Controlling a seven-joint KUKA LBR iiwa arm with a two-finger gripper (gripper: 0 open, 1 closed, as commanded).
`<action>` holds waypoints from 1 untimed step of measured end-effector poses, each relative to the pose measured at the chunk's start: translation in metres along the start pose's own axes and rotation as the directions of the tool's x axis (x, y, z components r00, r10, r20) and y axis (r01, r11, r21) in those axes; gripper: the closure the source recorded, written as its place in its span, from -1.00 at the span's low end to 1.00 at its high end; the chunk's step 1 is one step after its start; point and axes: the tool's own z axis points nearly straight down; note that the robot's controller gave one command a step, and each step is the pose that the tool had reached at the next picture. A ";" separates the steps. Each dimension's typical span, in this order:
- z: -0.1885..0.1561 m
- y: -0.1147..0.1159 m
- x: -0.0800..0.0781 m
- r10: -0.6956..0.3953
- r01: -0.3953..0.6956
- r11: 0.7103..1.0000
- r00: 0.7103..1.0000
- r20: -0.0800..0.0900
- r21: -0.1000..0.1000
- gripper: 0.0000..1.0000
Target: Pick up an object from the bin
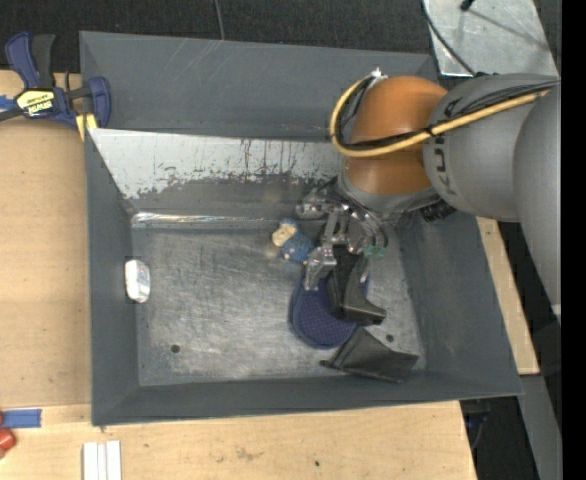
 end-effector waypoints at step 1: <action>0.004 0.001 0.003 0.000 0.000 1.000 1.000 -0.013 -0.002 1.00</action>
Offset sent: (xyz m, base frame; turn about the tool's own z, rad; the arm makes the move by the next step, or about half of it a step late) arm 0.0000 0.0000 0.0000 0.0000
